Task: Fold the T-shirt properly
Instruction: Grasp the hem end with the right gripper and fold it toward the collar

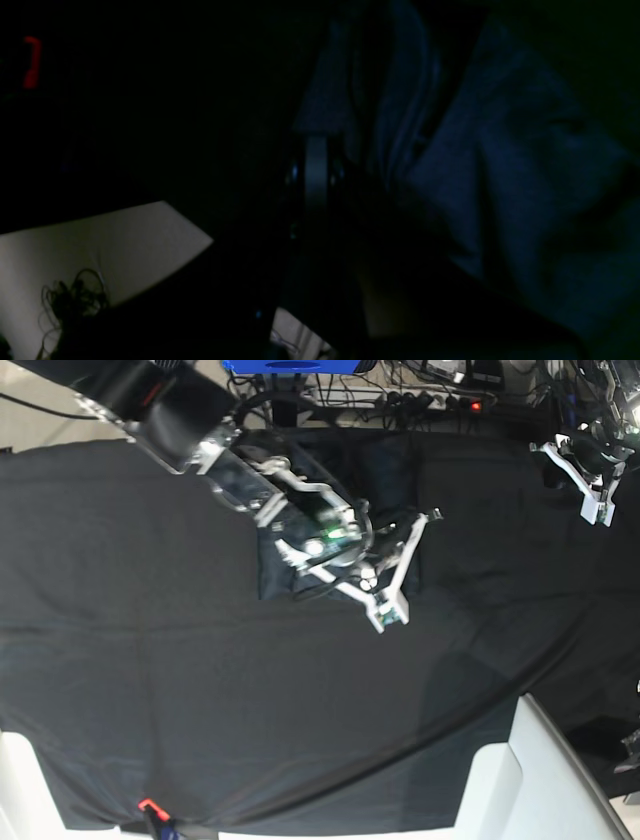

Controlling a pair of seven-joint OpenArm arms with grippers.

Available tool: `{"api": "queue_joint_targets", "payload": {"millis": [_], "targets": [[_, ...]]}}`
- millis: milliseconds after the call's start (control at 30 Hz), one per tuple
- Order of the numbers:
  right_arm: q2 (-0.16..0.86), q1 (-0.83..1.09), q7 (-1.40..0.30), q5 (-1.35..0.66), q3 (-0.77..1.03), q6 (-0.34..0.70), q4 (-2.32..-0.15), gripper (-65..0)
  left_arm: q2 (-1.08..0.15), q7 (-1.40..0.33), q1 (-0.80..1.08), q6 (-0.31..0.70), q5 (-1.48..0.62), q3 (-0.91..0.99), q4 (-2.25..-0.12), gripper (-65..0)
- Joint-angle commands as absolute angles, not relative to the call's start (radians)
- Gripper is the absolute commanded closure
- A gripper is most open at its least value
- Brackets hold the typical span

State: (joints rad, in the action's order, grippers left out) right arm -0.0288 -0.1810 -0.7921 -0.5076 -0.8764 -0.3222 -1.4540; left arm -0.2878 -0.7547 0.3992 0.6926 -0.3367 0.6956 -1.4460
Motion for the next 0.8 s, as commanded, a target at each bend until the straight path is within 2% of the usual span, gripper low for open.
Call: {"api": "queue_joint_targets", "payload": {"millis": [0,233,600,767], "targets": [[-0.005,-0.196,-0.797,-0.498,-0.842,-0.328,-1.506,-0.2,-0.309,-0.743,0.401,0.698,-0.344,0.704,-1.46,0.0],[0.104,-0.168,-0.832,-0.501,-0.75,-0.328,-1.544,-0.2,-0.308,-0.743,0.394,0.698,-0.344,0.696,-1.46,0.0],[0.104,-0.127,-0.834,-0.498,-0.756,-0.325,-1.486,-0.2,-0.306,-0.743,0.394,0.698,-0.344,0.696,-1.46,0.0],[0.107,-0.13,-0.831,-0.498,-0.828,-0.323,-1.451,0.0,-0.306,-0.743,0.394,0.698,-0.344,0.696,-1.46,0.0]]}}
